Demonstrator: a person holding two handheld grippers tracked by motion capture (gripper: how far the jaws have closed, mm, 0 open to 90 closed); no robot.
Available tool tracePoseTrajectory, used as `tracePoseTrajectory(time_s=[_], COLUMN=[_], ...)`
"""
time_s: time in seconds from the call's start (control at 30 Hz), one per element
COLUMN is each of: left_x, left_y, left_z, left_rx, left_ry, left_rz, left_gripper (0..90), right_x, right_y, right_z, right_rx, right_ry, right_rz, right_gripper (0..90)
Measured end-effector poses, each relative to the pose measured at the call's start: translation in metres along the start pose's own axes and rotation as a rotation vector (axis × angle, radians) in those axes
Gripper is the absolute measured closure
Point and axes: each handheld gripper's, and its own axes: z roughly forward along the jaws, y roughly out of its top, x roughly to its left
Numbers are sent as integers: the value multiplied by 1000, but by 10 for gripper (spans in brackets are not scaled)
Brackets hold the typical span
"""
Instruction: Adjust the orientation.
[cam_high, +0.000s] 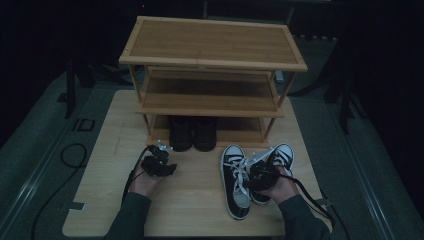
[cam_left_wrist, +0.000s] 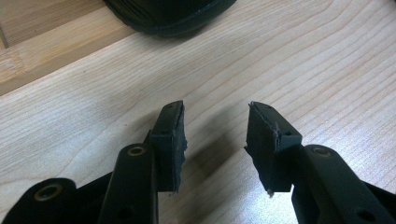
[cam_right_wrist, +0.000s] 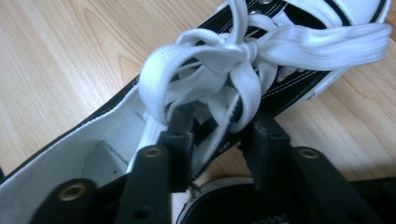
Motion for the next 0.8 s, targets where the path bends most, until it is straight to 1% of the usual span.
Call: tracePoseTrajectory(time_s=[0.07,0.1,0.13,0.2,0.27,0.37,0.4,0.47,0.53,0.57,0.67,0.7,0.8], left_x=[0,0,0,0,0,1,1,1,1,2,2,2,1], left_y=[0,0,0,0,0,0,0,0,0,0,-1,0,0], left_z=[0,0,1,1,1,0,0,0,0,0,0,0,1], left_rx=[0,0,2,3,3,1,0,0,0,-1,2,3,5], left_ry=[-1,-1,-2,-1,0,0,1,0,0,1,1,1,2], left_rz=[1,1,2,2,2,-1,-1,-2,-2,-2,-3,-2,0], left_gripper=[574,574,574,574,574,574,574,574,574,574,574,574,574], right_x=[0,0,1,2,2,3,5,5,5,5,4,3,-3], right_y=[2,2,2,2,2,3,3,4,4,4,2,1,-2], right_z=[0,0,0,-1,-2,-2,-2,-2,-3,-4,-12,-16,-25], right_rx=[8,8,11,-3,-17,-22,-19,-16,-17,-24,-64,-78,-111], right_ry=[-11,-11,-16,-19,-11,27,27,25,27,26,10,6,7], right_rz=[-1,-1,-3,-15,-24,-36,-48,-53,-60,-61,-65,-55,-36], right_gripper=[710,710,731,785,828,848,847,845,807,771,658,623,584])
